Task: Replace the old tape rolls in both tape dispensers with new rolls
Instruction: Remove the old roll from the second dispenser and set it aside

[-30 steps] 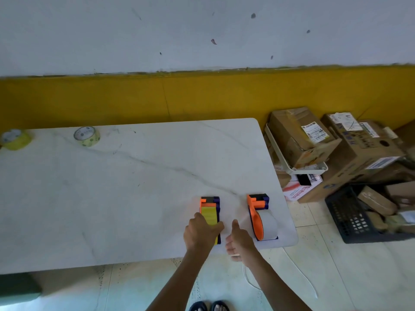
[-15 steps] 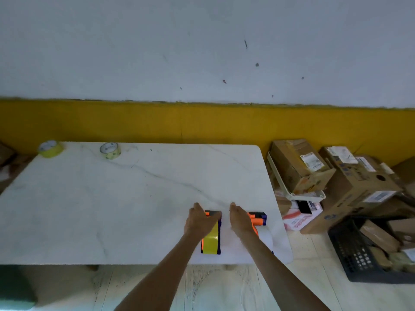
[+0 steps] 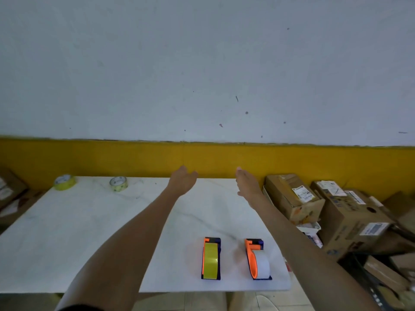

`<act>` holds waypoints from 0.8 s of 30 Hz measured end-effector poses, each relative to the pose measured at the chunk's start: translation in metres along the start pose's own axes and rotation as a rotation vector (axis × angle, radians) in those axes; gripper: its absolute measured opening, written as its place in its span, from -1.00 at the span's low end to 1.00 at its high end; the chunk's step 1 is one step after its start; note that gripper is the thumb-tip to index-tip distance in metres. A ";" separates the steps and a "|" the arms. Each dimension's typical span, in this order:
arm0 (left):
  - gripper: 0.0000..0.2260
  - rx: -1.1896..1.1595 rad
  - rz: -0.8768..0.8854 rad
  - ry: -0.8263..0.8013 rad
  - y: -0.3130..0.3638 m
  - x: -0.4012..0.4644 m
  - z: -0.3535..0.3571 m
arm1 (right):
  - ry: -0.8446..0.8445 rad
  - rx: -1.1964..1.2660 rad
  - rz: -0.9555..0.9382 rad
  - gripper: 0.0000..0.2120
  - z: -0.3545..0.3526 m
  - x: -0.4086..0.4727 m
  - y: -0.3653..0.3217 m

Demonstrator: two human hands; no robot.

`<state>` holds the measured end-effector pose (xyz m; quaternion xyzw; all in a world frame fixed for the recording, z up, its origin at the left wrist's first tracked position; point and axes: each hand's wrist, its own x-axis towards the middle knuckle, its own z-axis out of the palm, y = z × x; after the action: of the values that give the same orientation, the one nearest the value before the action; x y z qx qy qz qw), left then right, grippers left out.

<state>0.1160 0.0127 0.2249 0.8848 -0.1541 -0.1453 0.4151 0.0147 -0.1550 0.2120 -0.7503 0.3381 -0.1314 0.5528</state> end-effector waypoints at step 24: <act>-0.66 -0.049 -0.058 -0.244 -0.024 -0.007 0.141 | 0.036 0.011 0.258 -0.50 -0.066 -0.003 0.126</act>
<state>0.0593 -0.0678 0.1204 0.8542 -0.1743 -0.2673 0.4106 -0.0708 -0.2222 0.1198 -0.6949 0.4410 -0.0744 0.5632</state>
